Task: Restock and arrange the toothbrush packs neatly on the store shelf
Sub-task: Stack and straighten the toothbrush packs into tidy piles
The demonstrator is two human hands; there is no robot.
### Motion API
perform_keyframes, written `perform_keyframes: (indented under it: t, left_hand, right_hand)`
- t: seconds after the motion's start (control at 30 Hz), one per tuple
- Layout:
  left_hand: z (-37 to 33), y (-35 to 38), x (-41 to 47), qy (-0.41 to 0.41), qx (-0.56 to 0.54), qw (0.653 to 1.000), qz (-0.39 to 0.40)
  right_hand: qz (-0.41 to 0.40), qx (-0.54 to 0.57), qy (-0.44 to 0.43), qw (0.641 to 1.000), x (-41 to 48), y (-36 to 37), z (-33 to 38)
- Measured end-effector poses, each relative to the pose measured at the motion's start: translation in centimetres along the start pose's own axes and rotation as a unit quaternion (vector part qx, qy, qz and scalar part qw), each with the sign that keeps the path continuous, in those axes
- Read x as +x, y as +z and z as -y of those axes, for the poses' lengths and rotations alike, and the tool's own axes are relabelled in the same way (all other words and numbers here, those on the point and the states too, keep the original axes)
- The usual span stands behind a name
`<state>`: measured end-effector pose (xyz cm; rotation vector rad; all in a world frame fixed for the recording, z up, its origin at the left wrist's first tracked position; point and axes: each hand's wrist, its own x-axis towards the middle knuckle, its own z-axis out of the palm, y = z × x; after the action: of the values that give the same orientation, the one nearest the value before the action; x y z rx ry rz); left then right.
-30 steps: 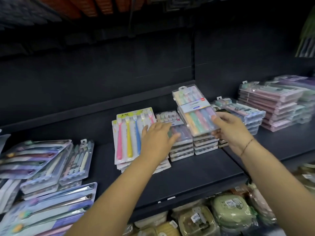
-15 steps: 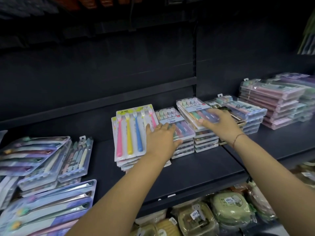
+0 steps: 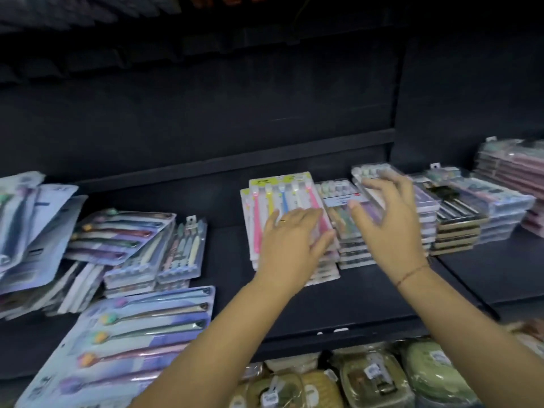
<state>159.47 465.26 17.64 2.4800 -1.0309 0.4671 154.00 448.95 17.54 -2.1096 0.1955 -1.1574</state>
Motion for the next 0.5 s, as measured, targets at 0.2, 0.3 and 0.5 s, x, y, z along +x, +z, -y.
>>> perform_keyframes:
  t: [0.2,0.3,0.5]
  left_hand:
    - [13.2,-6.0,-10.2,-0.173,0.007,0.966,-0.19]
    - [18.8,-7.9,-13.2,-0.289,0.083,0.937,-0.18]
    - [24.8,-8.3,-15.5,-0.271,0.164,0.946,-0.066]
  right_hand:
    - [0.282,0.229,0.011,0.932,-7.7,10.0,11.6]
    - [0.395,0.277,0.163,0.86,-7.4,16.1,13.7]
    - [0.365,0.329,0.374,0.786,-3.4,28.3,15.1]
